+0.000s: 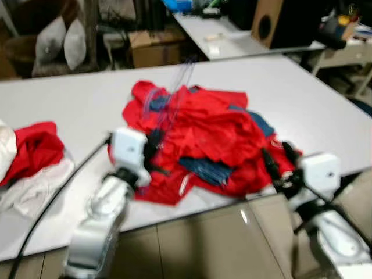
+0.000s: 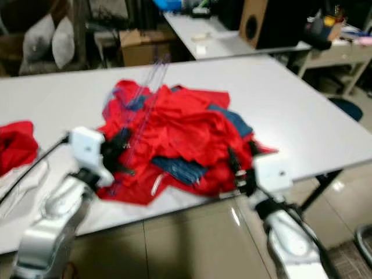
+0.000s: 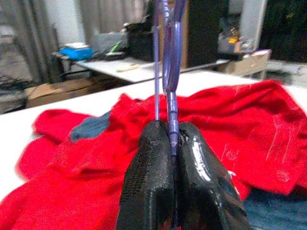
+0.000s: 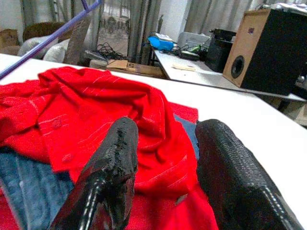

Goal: Hang hanger

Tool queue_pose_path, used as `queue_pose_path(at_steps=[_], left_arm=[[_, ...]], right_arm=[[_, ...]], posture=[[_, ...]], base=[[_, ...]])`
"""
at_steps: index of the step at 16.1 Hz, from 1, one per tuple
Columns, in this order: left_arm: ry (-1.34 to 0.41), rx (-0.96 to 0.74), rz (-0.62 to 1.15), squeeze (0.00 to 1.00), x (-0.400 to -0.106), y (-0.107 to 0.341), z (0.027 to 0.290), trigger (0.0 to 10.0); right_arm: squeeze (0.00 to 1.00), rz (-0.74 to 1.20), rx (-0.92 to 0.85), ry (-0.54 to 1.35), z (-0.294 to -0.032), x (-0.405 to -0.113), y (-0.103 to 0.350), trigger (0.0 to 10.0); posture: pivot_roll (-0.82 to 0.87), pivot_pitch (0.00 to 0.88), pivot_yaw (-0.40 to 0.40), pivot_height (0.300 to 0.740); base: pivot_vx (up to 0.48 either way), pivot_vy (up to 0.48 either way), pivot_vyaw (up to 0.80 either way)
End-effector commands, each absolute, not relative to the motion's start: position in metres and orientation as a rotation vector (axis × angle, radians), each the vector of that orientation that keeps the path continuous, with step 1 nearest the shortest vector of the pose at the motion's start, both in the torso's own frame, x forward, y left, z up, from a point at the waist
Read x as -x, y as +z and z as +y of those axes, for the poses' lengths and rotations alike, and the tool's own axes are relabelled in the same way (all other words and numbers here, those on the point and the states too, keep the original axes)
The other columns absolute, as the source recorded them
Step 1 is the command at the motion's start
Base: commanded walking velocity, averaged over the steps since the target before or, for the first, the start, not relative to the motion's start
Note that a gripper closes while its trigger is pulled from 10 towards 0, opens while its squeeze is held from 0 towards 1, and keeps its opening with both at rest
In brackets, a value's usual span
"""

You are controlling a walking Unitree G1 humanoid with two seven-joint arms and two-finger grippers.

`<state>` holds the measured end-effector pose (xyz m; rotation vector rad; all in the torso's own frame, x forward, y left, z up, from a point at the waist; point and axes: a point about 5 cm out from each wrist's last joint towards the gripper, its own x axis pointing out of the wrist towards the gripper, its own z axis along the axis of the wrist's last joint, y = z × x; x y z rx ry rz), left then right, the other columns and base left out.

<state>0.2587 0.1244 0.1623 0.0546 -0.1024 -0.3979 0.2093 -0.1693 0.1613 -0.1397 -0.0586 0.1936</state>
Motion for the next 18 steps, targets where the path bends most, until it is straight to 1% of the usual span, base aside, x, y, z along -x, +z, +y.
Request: queue_pose_path(at_steps=[1,3,6,7,9,11,12,13,15,17,18], left_arm=[[-0.368,-0.074,-0.093,0.00,-0.260,0.162,0.133,10.0],[-0.373,-0.072,-0.096,0.00,-0.262,0.163,0.133,10.0],[-0.392,-0.080,-0.098,0.00,-0.265,0.164,0.130,10.0],[-0.401,-0.083,-0.097,0.00,-0.266,0.164,0.129,10.0],[-0.427,-0.095,-0.097,0.00,-0.269,0.165,0.127,10.0],[-0.446,-0.106,-0.095,0.00,-0.272,0.167,0.126,10.0],[-0.452,-0.111,-0.094,0.00,-0.273,0.167,0.126,10.0],[-0.458,-0.118,-0.093,0.00,-0.273,0.167,0.126,10.0],[-0.476,-0.141,-0.094,0.00,-0.272,0.169,0.129,10.0],[-0.484,-0.174,-0.087,0.00,-0.269,0.169,0.135,10.0],[-0.490,-0.190,-0.079,0.00,-0.267,0.169,0.138,10.0]], right_arm=[[0.00,-0.056,0.110,0.212,-0.167,-0.210,0.161,10.0],[0.00,-0.053,0.107,0.219,-0.167,-0.210,0.163,10.0],[0.00,-0.022,0.066,0.239,-0.177,-0.214,0.163,10.0],[1.00,-0.023,0.081,0.251,-0.182,-0.219,0.165,10.0],[1.00,-0.004,0.113,0.324,-0.196,-0.237,0.172,10.0],[1.00,0.000,0.150,0.437,-0.208,-0.265,0.174,10.0],[1.00,0.008,0.169,0.474,-0.210,-0.272,0.174,10.0],[1.00,0.021,0.172,0.507,-0.211,-0.278,0.173,10.0],[1.00,0.074,0.188,0.669,-0.209,-0.298,0.174,10.0],[1.00,0.118,0.215,0.804,-0.201,-0.308,0.175,10.0],[1.00,0.129,0.226,0.832,-0.199,-0.312,0.174,10.0]], posture=[[-0.06,0.000,0.000,0.740],[-0.07,0.000,0.008,0.740],[-0.07,0.000,0.019,0.740],[-0.07,0.000,0.023,0.740],[-0.08,0.000,0.031,0.740],[-0.09,0.000,0.044,0.740],[-0.09,0.000,0.044,0.740],[-0.09,0.000,0.044,0.740],[-0.07,0.000,0.026,0.740],[-0.06,0.000,0.012,0.740],[-0.05,0.004,0.002,0.740]], base=[[0.000,0.000,0.00],[0.000,0.000,0.00],[0.000,0.000,0.00],[0.000,0.000,0.00],[0.000,0.000,0.00],[0.000,0.000,0.00],[0.000,0.000,0.00],[0.000,0.000,0.00],[0.000,0.000,0.00],[0.000,0.000,0.00],[0.000,0.000,0.00]])
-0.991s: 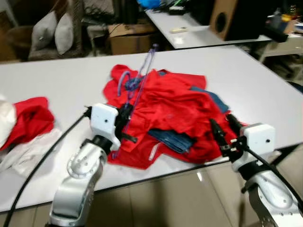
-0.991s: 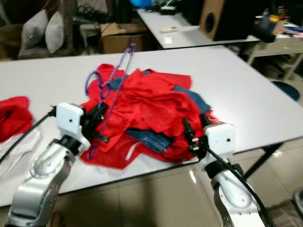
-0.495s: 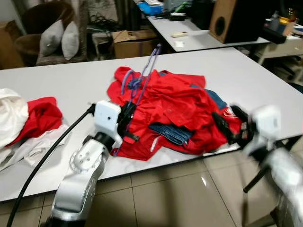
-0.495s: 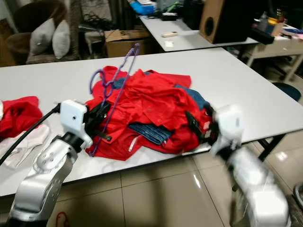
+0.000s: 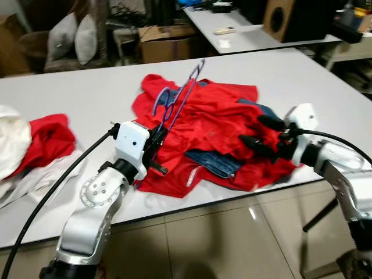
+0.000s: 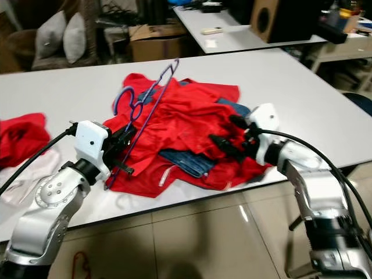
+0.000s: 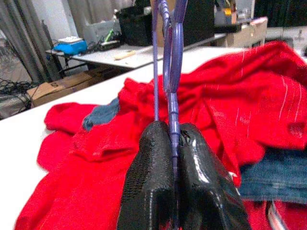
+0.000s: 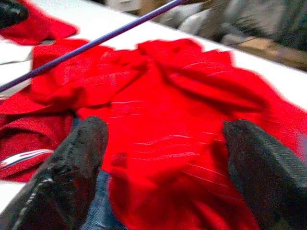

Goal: Hang hanger

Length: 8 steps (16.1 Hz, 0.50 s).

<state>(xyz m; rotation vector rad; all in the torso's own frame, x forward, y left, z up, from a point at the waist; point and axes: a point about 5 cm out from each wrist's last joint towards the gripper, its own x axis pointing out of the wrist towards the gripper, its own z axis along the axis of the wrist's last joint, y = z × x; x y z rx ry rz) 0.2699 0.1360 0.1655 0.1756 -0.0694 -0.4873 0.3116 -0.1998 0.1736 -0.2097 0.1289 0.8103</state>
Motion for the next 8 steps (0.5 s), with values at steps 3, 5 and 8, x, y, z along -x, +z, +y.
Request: queue_pose_path(at_steps=[3,5,8], left_arm=[[-0.511,-0.221,-0.062,0.00,-0.262,0.169,0.146,10.0],[-0.524,-0.234,-0.058,0.00,-0.261,0.169,0.148,10.0],[-0.524,-0.241,-0.056,0.00,-0.261,0.169,0.148,10.0]], right_arm=[[0.00,0.192,0.308,0.886,-0.188,-0.320,0.168,10.0],[0.00,0.211,0.364,0.911,-0.179,-0.323,0.163,10.0],[0.00,0.219,0.490,0.782,-0.173,-0.346,0.153,0.0]], posture=[[-0.04,0.010,-0.007,0.740],[-0.04,0.010,-0.010,0.740],[-0.03,0.008,-0.020,0.740]], base=[[0.000,0.000,0.00],[0.000,0.000,0.00],[0.000,0.000,0.00]])
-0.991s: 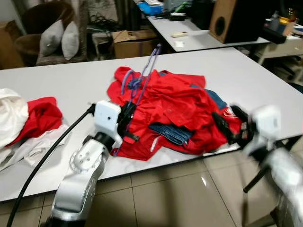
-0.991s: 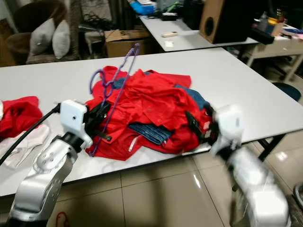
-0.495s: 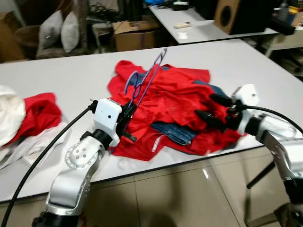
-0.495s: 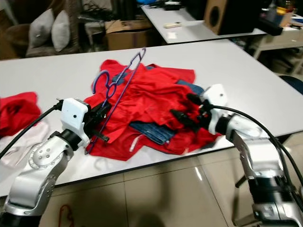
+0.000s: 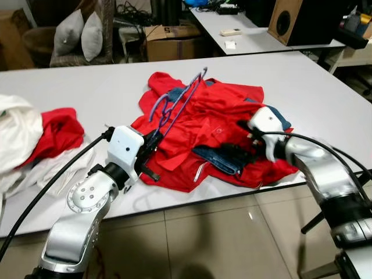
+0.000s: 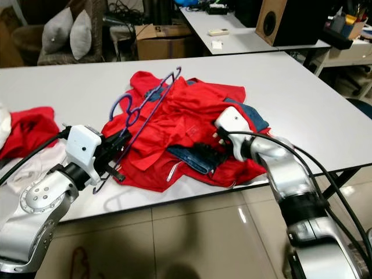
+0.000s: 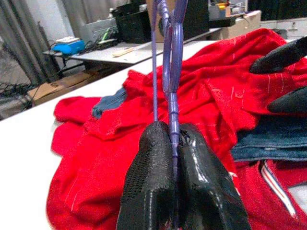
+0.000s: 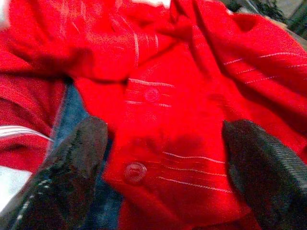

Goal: Hang hanger

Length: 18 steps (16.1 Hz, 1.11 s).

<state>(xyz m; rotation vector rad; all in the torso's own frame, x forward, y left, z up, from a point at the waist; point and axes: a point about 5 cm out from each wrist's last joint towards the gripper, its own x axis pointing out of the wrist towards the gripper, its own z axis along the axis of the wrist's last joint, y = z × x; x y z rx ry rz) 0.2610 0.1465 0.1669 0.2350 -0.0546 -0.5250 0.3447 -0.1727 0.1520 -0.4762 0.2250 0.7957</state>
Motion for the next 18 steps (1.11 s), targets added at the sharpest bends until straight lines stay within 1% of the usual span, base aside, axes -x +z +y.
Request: queue_pose_path(at_steps=[1,4,6,8,13,18], left_arm=[[-0.524,-0.244,-0.054,0.00,-0.260,0.169,0.148,10.0],[-0.527,-0.245,-0.053,0.00,-0.258,0.170,0.147,10.0],[-0.526,-0.248,-0.055,0.00,-0.257,0.170,0.147,10.0],[-0.524,-0.250,-0.057,0.00,-0.258,0.171,0.147,10.0],[-0.534,-0.254,-0.061,0.00,-0.258,0.171,0.145,10.0],[-0.542,-0.254,-0.058,0.00,-0.257,0.170,0.144,10.0]], right_arm=[[0.00,0.253,0.537,0.815,-0.172,-0.345,0.147,0.0],[0.00,0.311,0.587,0.790,-0.176,-0.350,0.138,0.0],[0.00,0.299,0.591,0.728,-0.179,-0.358,0.136,0.0],[0.00,0.282,0.580,0.713,-0.179,-0.361,0.139,0.0],[0.00,0.253,0.563,0.736,-0.178,-0.363,0.140,0.0],[0.00,0.238,0.566,0.767,-0.184,-0.360,0.143,0.0]], posture=[[-0.03,0.008,-0.021,0.740],[-0.02,0.004,-0.029,0.740],[-0.01,0.001,-0.031,0.740],[-0.01,0.000,-0.031,0.740],[-0.01,0.000,-0.026,0.740],[-0.02,0.000,-0.026,0.740]], base=[[0.000,0.000,0.00],[0.000,0.000,0.00],[0.000,0.000,0.00],[0.000,0.000,0.00],[0.000,0.000,0.00],[0.000,0.000,0.00]])
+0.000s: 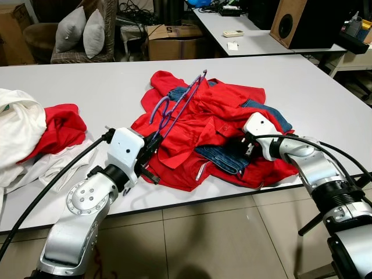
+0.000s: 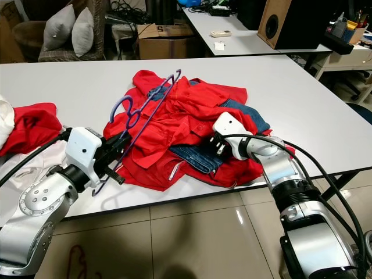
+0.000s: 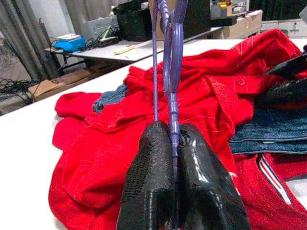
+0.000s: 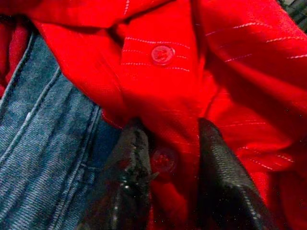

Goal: Hang hanger

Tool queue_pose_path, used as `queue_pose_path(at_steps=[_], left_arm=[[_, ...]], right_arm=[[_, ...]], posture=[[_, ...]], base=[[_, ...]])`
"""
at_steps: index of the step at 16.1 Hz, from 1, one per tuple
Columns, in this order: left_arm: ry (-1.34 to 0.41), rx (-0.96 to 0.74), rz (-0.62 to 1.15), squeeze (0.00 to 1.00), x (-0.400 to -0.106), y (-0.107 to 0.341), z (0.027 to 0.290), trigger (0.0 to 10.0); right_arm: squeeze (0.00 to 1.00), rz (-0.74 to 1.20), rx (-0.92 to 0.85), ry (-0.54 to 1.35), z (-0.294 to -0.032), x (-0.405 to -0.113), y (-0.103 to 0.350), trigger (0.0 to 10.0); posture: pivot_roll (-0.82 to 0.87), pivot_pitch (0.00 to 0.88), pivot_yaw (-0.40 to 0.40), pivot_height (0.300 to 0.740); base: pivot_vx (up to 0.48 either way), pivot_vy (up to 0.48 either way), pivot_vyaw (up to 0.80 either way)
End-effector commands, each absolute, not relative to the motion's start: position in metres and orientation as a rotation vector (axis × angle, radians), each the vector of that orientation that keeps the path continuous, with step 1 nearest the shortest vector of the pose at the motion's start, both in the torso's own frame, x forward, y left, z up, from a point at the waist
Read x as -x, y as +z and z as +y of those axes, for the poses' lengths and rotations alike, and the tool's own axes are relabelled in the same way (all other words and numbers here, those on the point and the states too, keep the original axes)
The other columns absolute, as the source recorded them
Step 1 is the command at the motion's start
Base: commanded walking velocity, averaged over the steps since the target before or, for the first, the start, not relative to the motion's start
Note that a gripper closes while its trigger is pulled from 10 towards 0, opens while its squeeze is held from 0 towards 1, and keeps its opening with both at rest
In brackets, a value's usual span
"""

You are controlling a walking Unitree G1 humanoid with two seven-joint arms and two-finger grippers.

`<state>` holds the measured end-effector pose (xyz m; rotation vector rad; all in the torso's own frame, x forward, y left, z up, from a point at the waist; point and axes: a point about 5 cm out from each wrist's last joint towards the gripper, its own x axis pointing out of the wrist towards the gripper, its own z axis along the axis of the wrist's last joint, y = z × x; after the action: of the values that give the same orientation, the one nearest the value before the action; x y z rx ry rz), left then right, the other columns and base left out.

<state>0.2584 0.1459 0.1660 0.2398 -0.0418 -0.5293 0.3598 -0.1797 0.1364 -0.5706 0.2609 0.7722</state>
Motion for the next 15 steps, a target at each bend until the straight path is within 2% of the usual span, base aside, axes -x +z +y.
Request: queue_pose_path(at_steps=[1,10,11,12,14,15], left_arm=[[-0.542,-0.253,-0.058,0.00,-0.257,0.170,0.144,10.0],[-0.563,-0.262,-0.048,0.00,-0.254,0.166,0.141,10.0],[-0.565,-0.263,-0.050,0.00,-0.254,0.166,0.140,10.0],[-0.564,-0.264,-0.053,0.00,-0.255,0.167,0.140,10.0],[-0.552,-0.267,-0.061,0.00,-0.255,0.169,0.142,10.0],[-0.540,-0.268,-0.071,0.00,-0.255,0.171,0.144,10.0]], right_arm=[[0.00,0.235,0.566,0.772,-0.185,-0.360,0.144,0.0],[0.00,0.106,0.494,0.830,-0.216,-0.344,0.188,0.0],[0.00,0.095,0.496,0.837,-0.217,-0.343,0.191,0.1],[0.00,0.067,0.485,0.839,-0.219,-0.342,0.199,0.6],[0.00,0.015,0.470,0.838,-0.221,-0.339,0.215,0.5],[0.00,-0.010,0.471,0.848,-0.221,-0.335,0.223,0.0]], posture=[[-0.02,0.000,-0.026,0.740],[-0.02,0.003,-0.019,0.740],[-0.02,0.003,-0.019,0.740],[-0.02,0.002,-0.020,0.740],[-0.01,0.000,-0.027,0.740],[-0.01,0.001,-0.034,0.740]], base=[[0.000,0.000,0.00],[0.000,0.000,0.00],[0.000,0.000,0.00],[0.000,0.000,0.00],[0.000,0.000,0.00],[0.000,0.000,0.00]])
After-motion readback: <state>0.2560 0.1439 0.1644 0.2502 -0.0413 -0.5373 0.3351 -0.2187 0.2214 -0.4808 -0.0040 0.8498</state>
